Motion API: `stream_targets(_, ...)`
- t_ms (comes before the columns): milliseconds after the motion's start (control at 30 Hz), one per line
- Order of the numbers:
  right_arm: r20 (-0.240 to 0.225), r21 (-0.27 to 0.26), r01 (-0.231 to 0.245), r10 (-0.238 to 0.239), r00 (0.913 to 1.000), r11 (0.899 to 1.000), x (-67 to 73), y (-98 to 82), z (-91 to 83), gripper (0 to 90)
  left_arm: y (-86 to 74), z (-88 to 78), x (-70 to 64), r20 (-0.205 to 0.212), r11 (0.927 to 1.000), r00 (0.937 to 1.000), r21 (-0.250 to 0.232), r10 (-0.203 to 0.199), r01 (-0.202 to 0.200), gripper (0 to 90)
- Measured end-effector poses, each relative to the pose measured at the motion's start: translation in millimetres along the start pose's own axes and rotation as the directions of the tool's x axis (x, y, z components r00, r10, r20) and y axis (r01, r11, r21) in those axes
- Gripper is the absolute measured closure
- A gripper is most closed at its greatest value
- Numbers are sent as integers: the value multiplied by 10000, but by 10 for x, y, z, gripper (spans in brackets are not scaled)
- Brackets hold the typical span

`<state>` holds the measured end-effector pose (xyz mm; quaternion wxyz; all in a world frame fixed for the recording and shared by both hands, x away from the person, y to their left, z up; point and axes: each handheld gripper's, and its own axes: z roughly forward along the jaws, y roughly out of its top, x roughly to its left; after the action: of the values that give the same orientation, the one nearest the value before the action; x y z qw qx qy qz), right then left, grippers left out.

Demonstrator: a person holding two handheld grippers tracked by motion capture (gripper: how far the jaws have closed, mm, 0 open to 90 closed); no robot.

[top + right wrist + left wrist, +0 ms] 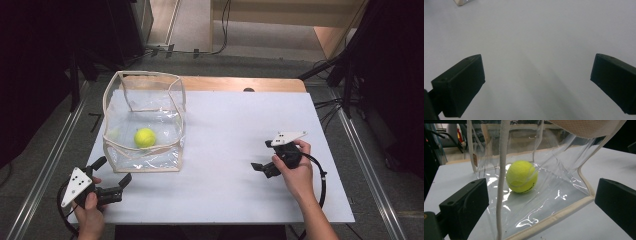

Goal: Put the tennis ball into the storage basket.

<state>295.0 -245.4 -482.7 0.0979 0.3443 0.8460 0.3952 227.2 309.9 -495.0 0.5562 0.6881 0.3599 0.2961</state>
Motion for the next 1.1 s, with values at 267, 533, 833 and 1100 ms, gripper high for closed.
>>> stream_targets(267, 140, -159, -202, 204, 9997, 9997, -21, -91, -75, 0, 0, 1, -1, -8, 10000, 10000, 6, 5, -5, 0)
stream_targets(533, 204, -308, -333, 339, 9992, 9990, -48, -168, -148, 0, 0, 2, -2, -7, 10000, 10000, 1, 16, -16, 0)
stream_targets(833, 331, -538, -566, 584, 9977, 9969, -79, -276, -221, 0, 0, 4, -4, -23, 10000, 10000, 4, 18, -18, 0)
stream_targets(1100, 402, -686, -767, 795, 9960, 9947, -106, -371, -289, 0, -1, 5, -5, -38, 10000, 10000, 15, 29, -29, 0)
